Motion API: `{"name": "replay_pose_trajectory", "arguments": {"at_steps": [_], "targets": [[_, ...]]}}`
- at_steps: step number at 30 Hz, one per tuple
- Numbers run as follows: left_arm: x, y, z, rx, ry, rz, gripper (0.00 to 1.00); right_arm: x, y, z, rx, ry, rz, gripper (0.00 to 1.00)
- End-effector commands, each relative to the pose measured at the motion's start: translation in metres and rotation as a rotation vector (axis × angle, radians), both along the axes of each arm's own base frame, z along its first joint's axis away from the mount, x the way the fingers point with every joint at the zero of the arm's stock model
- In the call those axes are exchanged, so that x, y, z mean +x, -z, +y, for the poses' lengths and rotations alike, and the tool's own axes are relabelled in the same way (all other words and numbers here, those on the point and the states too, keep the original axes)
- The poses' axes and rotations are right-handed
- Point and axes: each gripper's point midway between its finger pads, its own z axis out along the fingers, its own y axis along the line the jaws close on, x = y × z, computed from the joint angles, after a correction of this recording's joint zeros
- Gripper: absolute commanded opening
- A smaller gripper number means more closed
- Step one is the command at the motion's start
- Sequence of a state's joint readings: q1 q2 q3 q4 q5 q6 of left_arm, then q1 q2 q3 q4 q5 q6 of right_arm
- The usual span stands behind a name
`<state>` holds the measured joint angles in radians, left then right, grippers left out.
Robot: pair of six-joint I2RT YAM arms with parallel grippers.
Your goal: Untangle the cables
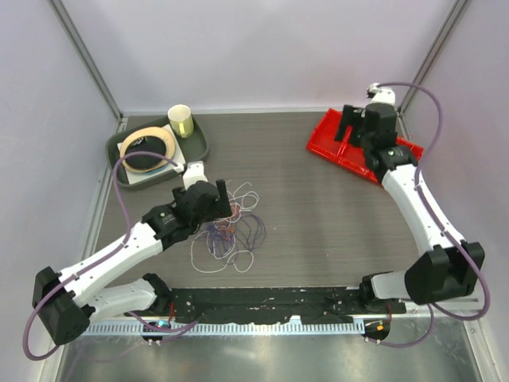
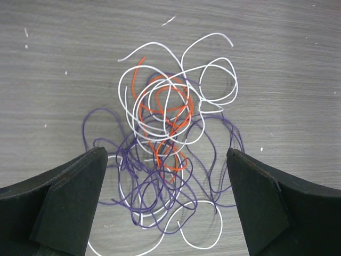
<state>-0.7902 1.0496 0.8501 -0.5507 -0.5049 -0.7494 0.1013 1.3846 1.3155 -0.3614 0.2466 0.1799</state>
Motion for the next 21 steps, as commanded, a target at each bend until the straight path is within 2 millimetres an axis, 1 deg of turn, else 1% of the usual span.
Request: {"name": "replay_pose_trajectory", "arguments": {"at_steps": [1, 2, 3, 4, 5, 6, 7, 8, 9, 10, 11, 12, 13, 14, 15, 17, 18, 19, 21], "targets": [[-0.016, 0.018, 0.013, -0.022, -0.055, 0.062, 1.0, -0.026, 0.012, 0.061, 0.002, -0.176, -0.028, 0.93], [-0.019, 0.021, 0.011, -0.042, -0.041, 0.069, 1.0, -0.038, 0.01, 0.097, 0.061, -0.323, -0.046, 0.93], [-0.022, 0.025, 0.006, -0.086, -0.023, 0.071, 1.0, -0.053, 0.03, 0.133, 0.092, -0.439, -0.032, 0.94], [-0.028, 0.027, -0.002, -0.125, 0.014, 0.088, 1.0, -0.065, 0.039, 0.152, 0.13, -0.501, -0.029, 0.95], [-0.03, 0.029, -0.004, -0.151, 0.023, 0.087, 1.0, -0.083, 0.045, 0.177, 0.216, -0.586, -0.017, 0.95], [-0.032, 0.035, -0.005, -0.179, 0.02, 0.084, 1.0, -0.097, 0.072, 0.19, 0.244, -0.614, 0.024, 0.95], [-0.035, 0.032, -0.007, -0.216, 0.035, 0.074, 1.0, -0.119, 0.083, 0.217, 0.25, -0.679, 0.055, 0.95], [-0.037, 0.033, -0.008, -0.232, 0.04, 0.071, 1.0, -0.129, 0.095, 0.226, 0.267, -0.673, 0.089, 0.95], [-0.038, 0.039, -0.008, -0.246, 0.043, 0.069, 1.0, -0.136, 0.117, 0.231, 0.24, -0.638, 0.141, 0.95], [-0.039, 0.039, -0.008, -0.267, 0.038, 0.066, 1.0, -0.149, 0.126, 0.245, 0.24, -0.662, 0.177, 0.93], [-0.041, 0.041, -0.009, -0.275, 0.042, 0.068, 1.0, -0.156, 0.136, 0.252, 0.238, -0.666, 0.214, 0.92], [-0.043, 0.049, -0.008, -0.277, 0.037, 0.074, 1.0, -0.16, 0.151, 0.253, 0.233, -0.619, 0.267, 0.91], [-0.043, 0.05, -0.008, -0.298, 0.027, 0.07, 1.0, -0.174, 0.159, 0.265, 0.228, -0.645, 0.297, 0.89], [-0.04, 0.048, -0.011, -0.326, 0.029, 0.052, 1.0, -0.181, 0.167, 0.27, 0.229, -0.647, 0.319, 0.89], [-0.042, 0.059, -0.011, -0.326, 0.026, 0.062, 1.0, -0.189, 0.18, 0.277, 0.247, -0.639, 0.356, 0.88], [-0.04, 0.068, -0.014, -0.356, 0.008, 0.061, 1.0, -0.207, 0.19, 0.295, 0.249, -0.674, 0.383, 0.86], [-0.037, 0.069, -0.014, -0.362, -0.002, 0.06, 1.0, -0.208, 0.192, 0.302, 0.271, -0.674, 0.38, 0.86], [-0.036, 0.071, -0.015, -0.364, -0.004, 0.062, 1.0, -0.21, 0.203, 0.304, 0.26, -0.664, 0.406, 0.84], [-0.033, 0.079, -0.016, -0.358, -0.015, 0.075, 0.95, -0.213, 0.21, 0.313, 0.254, -0.668, 0.425, 0.8]]}}
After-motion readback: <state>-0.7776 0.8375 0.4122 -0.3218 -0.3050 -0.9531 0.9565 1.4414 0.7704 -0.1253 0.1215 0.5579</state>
